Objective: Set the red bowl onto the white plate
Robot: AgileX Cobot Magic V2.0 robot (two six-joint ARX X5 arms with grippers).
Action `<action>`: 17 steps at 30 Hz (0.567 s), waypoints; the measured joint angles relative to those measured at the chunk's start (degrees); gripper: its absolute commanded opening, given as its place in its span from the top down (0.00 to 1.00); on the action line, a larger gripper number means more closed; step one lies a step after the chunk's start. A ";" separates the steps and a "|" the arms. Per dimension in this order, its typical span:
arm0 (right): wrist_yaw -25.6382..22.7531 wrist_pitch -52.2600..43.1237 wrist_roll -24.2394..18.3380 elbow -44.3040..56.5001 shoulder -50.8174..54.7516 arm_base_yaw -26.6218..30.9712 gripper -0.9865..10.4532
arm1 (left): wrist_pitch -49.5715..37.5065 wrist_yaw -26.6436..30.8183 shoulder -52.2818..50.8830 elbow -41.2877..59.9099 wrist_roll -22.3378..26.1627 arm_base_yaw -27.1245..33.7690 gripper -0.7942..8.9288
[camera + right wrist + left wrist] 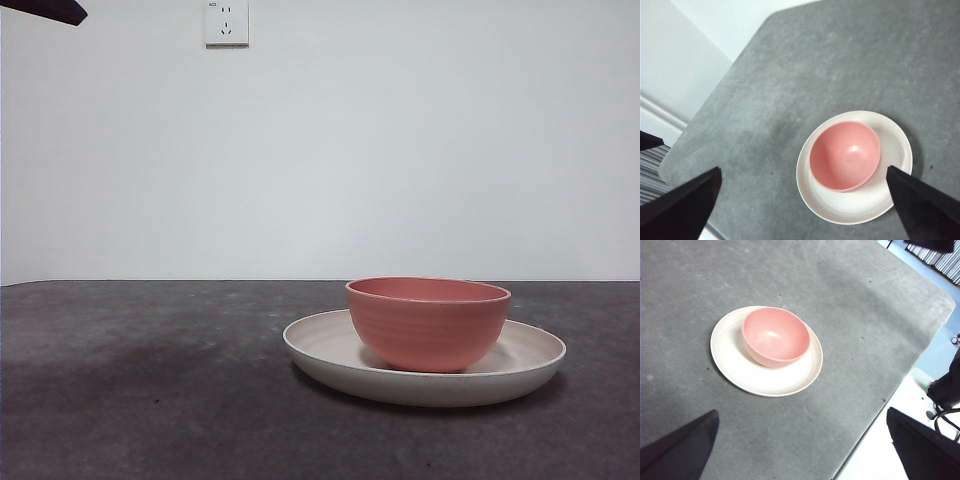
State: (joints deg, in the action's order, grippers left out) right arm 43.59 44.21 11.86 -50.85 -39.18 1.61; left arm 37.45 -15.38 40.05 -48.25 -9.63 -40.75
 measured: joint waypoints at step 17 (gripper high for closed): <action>7.32 -5.79 1.95 -0.02 -30.51 0.00 0.47 | -0.37 0.00 -4.70 0.00 -0.83 0.00 0.36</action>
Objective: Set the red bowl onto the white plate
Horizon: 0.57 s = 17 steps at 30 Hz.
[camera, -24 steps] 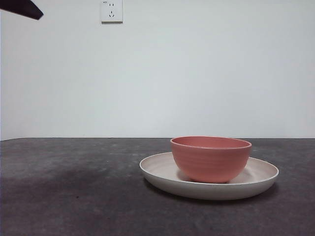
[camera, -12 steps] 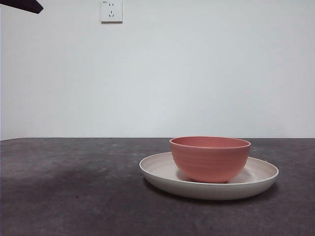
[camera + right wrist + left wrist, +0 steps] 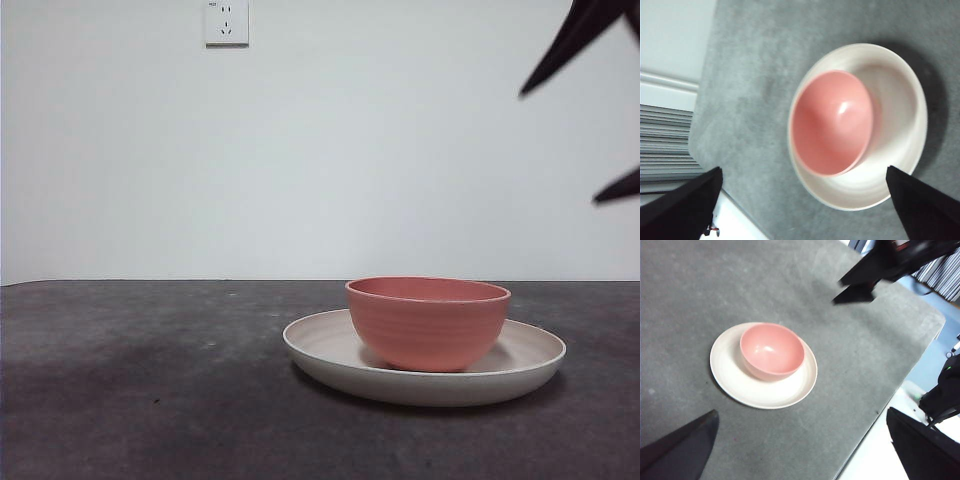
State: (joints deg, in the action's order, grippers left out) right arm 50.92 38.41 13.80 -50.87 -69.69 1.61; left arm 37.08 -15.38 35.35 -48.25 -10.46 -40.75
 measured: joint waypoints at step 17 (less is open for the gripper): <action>-0.13 -12.39 -0.52 0.00 -20.87 0.00 0.55 | 0.02 0.00 -6.43 0.00 -0.02 0.00 0.36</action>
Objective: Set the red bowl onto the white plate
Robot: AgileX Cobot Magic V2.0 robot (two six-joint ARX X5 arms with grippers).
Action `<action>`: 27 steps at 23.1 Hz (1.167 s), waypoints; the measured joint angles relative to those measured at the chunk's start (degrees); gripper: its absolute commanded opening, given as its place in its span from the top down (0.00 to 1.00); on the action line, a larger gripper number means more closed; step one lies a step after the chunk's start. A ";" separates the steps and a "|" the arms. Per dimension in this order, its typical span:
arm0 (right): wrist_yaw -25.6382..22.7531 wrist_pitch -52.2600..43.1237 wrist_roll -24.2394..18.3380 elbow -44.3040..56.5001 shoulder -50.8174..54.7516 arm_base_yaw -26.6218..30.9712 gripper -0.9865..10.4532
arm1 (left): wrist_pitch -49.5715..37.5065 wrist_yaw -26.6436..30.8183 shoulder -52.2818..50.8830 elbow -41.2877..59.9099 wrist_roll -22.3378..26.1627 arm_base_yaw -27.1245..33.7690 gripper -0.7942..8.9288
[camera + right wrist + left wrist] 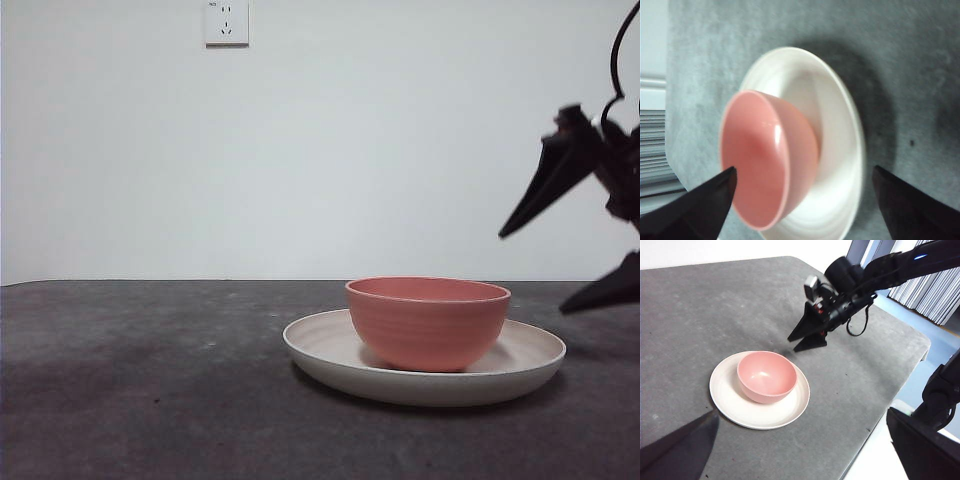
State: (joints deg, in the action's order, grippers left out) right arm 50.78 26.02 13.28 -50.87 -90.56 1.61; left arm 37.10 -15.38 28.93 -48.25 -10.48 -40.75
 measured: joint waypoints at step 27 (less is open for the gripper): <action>-7.91 1.51 -2.78 -2.38 -8.85 -4.68 0.91 | 0.00 0.00 -0.11 0.00 -0.87 0.00 0.36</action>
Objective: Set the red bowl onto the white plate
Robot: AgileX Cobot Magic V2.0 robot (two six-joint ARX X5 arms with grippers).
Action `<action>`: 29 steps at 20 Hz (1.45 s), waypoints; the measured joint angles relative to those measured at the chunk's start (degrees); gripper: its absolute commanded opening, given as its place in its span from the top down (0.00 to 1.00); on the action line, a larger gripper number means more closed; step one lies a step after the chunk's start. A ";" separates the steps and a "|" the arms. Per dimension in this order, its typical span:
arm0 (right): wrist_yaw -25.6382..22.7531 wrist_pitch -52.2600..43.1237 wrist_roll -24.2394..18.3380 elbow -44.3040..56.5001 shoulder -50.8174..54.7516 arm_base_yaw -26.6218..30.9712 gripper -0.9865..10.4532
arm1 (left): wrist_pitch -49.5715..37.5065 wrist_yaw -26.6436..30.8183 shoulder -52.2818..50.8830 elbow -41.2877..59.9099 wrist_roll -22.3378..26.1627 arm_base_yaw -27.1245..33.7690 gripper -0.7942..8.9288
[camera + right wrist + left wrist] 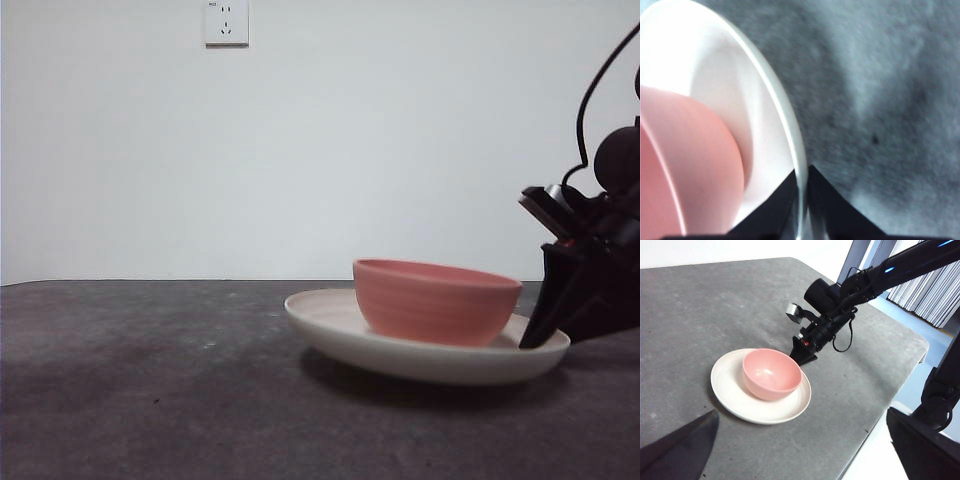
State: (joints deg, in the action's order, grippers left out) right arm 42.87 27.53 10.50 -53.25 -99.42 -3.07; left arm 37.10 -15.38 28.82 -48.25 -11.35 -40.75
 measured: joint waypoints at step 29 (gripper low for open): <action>-10.10 -1.97 9.31 -9.49 -5.35 -21.35 0.67 | -0.02 0.00 0.00 0.00 0.02 0.00 0.36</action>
State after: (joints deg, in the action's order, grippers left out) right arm 32.77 25.56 19.81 -62.74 -104.77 -24.43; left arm 37.08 -15.38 28.82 -48.25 -11.33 -40.75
